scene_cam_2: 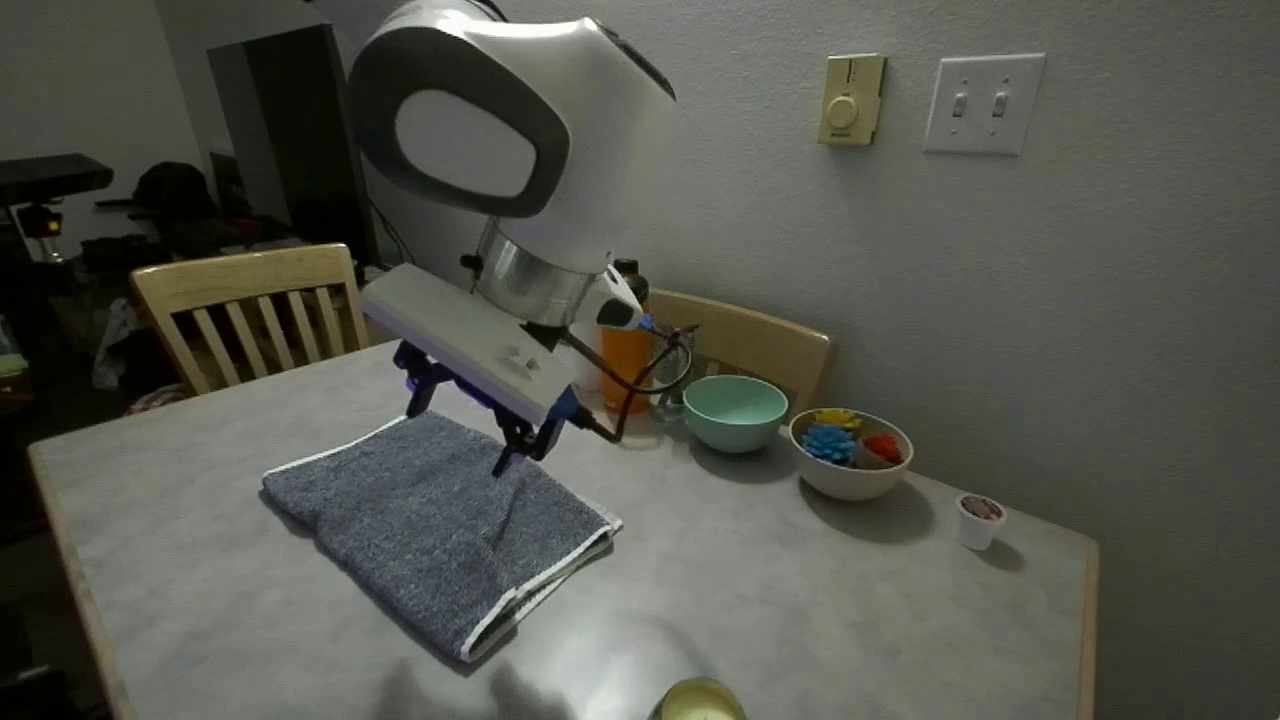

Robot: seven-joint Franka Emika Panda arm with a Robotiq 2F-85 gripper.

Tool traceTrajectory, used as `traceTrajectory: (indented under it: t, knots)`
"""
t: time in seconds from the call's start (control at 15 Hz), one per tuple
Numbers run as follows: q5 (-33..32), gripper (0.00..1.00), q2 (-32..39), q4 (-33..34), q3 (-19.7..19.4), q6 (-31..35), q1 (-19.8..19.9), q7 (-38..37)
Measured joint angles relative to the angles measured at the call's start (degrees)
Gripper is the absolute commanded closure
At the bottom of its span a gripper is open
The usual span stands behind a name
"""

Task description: Fold the towel once

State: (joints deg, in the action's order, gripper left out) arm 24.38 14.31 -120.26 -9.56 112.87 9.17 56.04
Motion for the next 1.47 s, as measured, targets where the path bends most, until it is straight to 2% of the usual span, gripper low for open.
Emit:
traceTrajectory:
  t: [0.27, 1.0, 1.47]
  knots:
    - [3.8, 0.0, 5.8, 1.8, 2.0, 0.1, 1.7, 0.1]
    - [5.3, 0.0, 16.3, 8.4, 4.7, 0.1, 7.1, 0.0]
    - [5.3, 0.0, 22.0, 13.9, 5.6, 0.0, 8.3, -2.2]
